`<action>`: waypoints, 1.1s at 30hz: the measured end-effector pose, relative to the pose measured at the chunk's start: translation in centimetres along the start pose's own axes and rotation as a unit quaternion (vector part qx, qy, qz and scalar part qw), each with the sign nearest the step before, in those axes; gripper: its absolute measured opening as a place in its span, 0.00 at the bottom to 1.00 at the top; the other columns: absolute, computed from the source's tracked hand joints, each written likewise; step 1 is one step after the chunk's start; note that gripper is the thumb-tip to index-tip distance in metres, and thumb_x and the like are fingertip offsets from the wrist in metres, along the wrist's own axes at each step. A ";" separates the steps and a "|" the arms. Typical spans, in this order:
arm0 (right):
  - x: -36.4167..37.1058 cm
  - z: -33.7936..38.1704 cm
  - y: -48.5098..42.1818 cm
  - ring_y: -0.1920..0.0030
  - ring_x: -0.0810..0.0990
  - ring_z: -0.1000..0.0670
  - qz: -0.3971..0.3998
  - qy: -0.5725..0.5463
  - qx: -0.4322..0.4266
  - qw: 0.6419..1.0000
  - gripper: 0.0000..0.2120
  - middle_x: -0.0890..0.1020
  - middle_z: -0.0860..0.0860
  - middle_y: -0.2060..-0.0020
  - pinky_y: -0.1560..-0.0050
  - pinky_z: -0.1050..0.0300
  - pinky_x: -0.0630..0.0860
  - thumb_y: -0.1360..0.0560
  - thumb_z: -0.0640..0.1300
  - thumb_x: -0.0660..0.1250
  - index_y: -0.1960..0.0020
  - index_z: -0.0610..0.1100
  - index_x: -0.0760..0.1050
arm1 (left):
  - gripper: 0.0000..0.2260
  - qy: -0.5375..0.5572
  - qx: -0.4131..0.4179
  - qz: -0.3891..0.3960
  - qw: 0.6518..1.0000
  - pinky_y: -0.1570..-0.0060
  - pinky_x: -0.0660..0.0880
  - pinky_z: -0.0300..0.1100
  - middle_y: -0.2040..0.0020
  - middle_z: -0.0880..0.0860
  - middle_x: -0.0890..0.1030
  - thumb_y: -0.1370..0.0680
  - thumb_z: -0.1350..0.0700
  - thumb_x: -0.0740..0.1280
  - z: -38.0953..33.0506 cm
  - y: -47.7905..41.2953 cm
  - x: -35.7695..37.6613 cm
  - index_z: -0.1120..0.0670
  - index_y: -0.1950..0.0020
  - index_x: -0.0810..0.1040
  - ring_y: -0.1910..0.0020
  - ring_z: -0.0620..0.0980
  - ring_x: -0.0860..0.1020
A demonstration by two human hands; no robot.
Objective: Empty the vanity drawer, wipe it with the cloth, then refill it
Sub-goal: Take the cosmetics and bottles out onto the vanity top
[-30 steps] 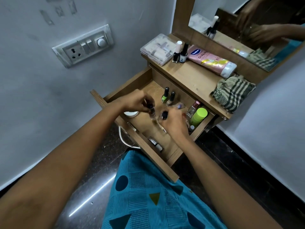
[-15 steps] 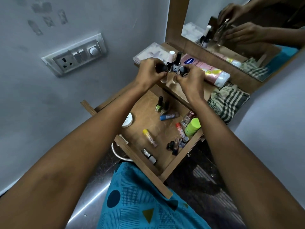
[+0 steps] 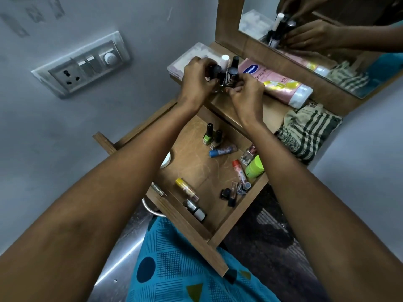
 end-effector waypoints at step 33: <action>-3.2 -1.8 14.6 0.56 0.81 0.50 0.274 0.137 0.025 0.951 0.05 0.83 0.44 0.54 0.44 0.53 0.77 0.28 0.36 0.69 0.53 0.39 0.80 | 0.09 -0.104 0.042 0.533 0.839 0.61 0.70 0.28 0.50 0.57 0.82 0.26 0.66 0.65 2.6 15.7 -1.0 0.61 0.48 0.79 0.56 0.45 0.77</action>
Point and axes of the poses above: each hand's wrist, its own y-axis away from the middle knuckle, its own x-axis out of the palm, z = x × y, the point moved 1 cm from there along -y, towards the middle knuckle
